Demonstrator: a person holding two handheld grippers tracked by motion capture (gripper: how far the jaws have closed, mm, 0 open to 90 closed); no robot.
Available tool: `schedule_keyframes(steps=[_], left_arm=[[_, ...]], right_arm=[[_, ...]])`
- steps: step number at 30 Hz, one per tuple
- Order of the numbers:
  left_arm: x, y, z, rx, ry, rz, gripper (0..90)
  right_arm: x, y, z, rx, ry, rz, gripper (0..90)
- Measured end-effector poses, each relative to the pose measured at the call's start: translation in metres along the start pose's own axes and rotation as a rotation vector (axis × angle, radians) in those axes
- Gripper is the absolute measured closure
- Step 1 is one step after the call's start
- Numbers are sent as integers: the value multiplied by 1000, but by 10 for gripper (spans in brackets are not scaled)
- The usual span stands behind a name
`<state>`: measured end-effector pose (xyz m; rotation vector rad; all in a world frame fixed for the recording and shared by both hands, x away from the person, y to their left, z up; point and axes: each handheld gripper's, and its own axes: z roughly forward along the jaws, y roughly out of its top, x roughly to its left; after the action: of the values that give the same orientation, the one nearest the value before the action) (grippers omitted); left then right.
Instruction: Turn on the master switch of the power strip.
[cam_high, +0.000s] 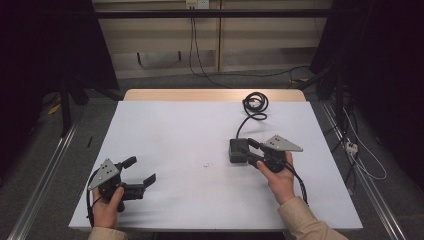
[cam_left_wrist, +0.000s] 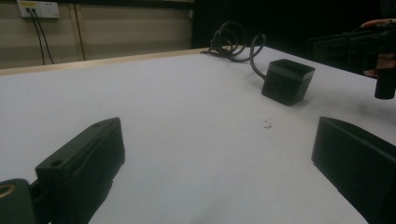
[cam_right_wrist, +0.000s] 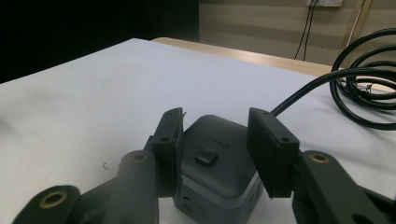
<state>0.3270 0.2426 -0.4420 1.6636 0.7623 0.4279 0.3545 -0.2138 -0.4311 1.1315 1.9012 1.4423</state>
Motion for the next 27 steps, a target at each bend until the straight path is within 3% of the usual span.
schedule_keyframes(steps=[12,27], left_arm=[[0,0,0,-2,2,-1,24],[0,0,-1,0,2,0,23]], right_arm=[[0,2,5,8,23,3,695],[0,3,10,21,41,2,776]])
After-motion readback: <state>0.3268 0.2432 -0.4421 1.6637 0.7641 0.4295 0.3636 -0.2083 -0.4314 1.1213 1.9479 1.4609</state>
